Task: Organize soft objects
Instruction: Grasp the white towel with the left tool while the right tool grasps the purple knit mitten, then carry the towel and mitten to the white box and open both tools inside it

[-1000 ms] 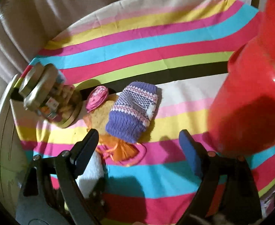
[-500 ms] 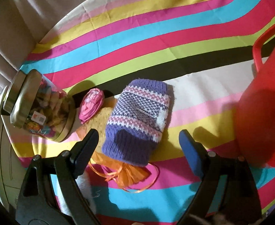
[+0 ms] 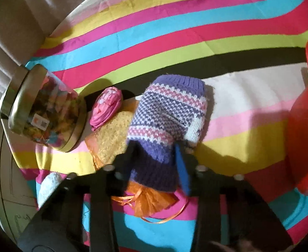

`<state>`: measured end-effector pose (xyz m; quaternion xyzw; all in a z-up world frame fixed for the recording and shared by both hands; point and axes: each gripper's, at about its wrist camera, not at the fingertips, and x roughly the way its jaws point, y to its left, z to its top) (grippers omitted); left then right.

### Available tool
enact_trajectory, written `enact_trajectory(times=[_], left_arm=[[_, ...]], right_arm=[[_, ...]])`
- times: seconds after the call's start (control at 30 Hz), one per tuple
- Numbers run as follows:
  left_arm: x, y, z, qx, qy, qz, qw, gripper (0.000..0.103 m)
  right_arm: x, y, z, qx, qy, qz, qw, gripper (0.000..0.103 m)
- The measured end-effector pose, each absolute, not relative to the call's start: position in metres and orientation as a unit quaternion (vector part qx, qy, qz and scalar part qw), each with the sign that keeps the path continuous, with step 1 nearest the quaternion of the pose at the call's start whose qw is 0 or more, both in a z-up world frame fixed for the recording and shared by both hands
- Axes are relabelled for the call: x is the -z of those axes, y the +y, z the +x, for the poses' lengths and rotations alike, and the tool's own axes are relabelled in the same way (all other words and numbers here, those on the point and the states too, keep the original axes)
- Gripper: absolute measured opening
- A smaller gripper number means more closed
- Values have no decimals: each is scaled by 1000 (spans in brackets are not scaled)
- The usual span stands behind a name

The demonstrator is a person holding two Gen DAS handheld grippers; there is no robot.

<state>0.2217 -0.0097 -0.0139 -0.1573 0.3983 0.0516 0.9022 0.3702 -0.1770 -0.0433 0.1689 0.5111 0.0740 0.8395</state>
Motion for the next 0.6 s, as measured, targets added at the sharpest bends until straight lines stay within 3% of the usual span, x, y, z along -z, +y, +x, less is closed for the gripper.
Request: enact_trajectory(times=[0.1,0.23,0.6], left_arm=[[14,-9,221,-51,396,-162,902,27],[13,-9,219,-47,391,-165,904,26],[9,-11,218,-29,383,-178,906,26]], right_arm=[[40,-176,368,-81,504,160,845,22],[34,-180,360,-92,487,150,855,17],[1,-195,316,-92,445,119,883,16]])
